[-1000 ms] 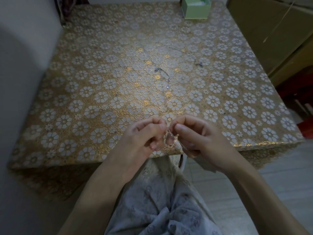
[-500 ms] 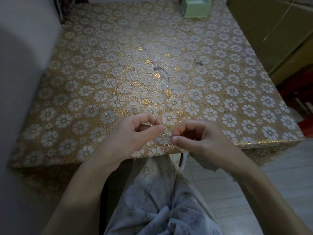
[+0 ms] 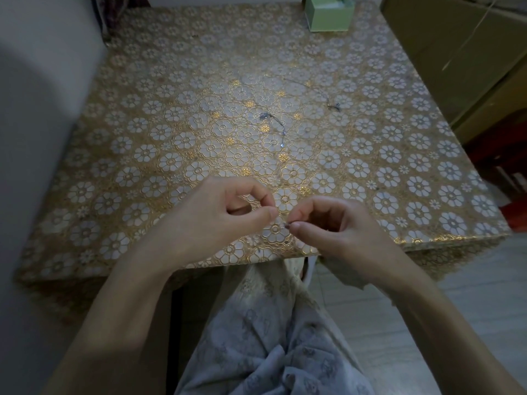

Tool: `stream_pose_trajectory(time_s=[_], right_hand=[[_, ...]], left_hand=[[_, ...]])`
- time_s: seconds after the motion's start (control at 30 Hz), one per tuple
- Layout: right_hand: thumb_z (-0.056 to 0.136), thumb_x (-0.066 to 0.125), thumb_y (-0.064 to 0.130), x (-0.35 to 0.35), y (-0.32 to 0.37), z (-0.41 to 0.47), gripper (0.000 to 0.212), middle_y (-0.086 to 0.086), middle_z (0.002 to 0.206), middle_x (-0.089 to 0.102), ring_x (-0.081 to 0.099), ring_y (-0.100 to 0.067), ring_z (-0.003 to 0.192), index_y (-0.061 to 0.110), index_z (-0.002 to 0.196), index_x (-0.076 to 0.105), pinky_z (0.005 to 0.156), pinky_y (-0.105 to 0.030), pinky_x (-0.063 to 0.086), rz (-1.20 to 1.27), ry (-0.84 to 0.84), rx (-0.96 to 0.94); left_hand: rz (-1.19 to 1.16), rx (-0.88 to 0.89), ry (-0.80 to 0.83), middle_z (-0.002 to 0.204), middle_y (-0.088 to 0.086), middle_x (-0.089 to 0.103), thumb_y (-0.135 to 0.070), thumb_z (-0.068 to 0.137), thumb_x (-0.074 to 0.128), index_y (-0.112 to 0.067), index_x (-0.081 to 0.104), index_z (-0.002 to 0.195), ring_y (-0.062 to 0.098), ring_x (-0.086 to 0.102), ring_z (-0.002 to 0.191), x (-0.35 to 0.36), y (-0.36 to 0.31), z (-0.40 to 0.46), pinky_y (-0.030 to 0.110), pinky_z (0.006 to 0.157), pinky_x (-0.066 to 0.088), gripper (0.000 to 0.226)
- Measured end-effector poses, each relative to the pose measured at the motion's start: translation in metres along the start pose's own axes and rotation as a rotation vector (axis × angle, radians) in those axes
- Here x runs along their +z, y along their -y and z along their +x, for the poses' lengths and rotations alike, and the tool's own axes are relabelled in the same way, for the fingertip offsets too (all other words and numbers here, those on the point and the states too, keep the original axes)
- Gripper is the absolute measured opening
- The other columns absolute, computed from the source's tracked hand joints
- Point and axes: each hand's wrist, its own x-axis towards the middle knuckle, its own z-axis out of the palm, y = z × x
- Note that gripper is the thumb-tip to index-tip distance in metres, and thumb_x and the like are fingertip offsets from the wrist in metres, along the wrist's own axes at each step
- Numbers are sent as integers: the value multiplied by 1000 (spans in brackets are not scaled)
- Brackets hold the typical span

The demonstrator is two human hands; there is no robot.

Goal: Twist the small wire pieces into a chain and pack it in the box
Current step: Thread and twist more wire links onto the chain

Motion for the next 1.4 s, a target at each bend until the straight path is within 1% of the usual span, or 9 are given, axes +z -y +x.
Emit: stream_pose_trajectory(time_s=[0.13,0.4,0.5,0.6,0.67,0.83,1.1,1.2,1.4], right_hand=[[83,66,5,1,0,1,8,7,55,51,38,-1,46,5,75,62,43,-12,30,-27,-41,-55],[85,59,-6,4,0,1,20,12,52,48,38,2,44,8,72,59,44,-10,30,-24,-114,-65],[79,61,5,6,1,2,11,11,56,50,40,-1,47,12,70,60,45,-12,31,-54,-134,-82],[79,62,6,6,1,2,10,8,59,52,40,-3,48,8,70,59,45,-13,31,-80,-138,-83],[83,60,-3,6,2,2,16,9,56,50,37,-1,45,6,70,58,44,-12,29,-73,-144,-71],[84,58,-4,8,1,4,22,11,48,48,36,1,39,10,68,57,40,-11,28,-52,-162,-36],[84,59,-2,10,4,6,22,6,49,52,38,-1,38,9,65,59,38,-12,29,57,-205,61],[84,59,-1,12,2,7,23,4,48,51,33,-3,35,9,63,58,35,-13,26,118,-201,112],[84,56,-3,13,0,9,24,-1,48,48,28,-4,32,6,62,54,33,-12,23,251,-184,212]], left_hand=[[-29,72,-42,43,-4,33,-31,82,69,-20,65,77,7,25,39,4,1,-1,10,41,24,12],[-1,146,-123,46,-5,37,-29,79,61,-22,61,75,4,30,41,14,4,-2,10,44,27,9],[-25,170,-123,47,-6,39,-39,77,59,-22,60,78,4,31,42,15,6,-3,11,44,27,17],[-2,165,-172,46,-7,35,-32,79,62,-23,58,80,4,30,42,17,9,-2,11,46,27,10],[65,185,-219,46,-8,32,-27,80,60,-23,56,82,6,29,43,18,8,-2,10,48,27,6],[296,321,-298,49,-5,28,-32,81,58,-25,59,82,6,31,43,23,6,-6,17,48,31,7],[555,465,-339,50,-21,20,-29,83,56,-21,66,81,-9,27,46,26,4,-8,23,43,39,13],[655,503,-347,54,-23,19,-27,84,55,-18,68,79,-2,30,46,27,0,-8,21,40,38,16],[825,539,-370,57,-11,51,-25,85,55,-17,65,75,13,49,41,28,4,-7,26,37,40,16]])
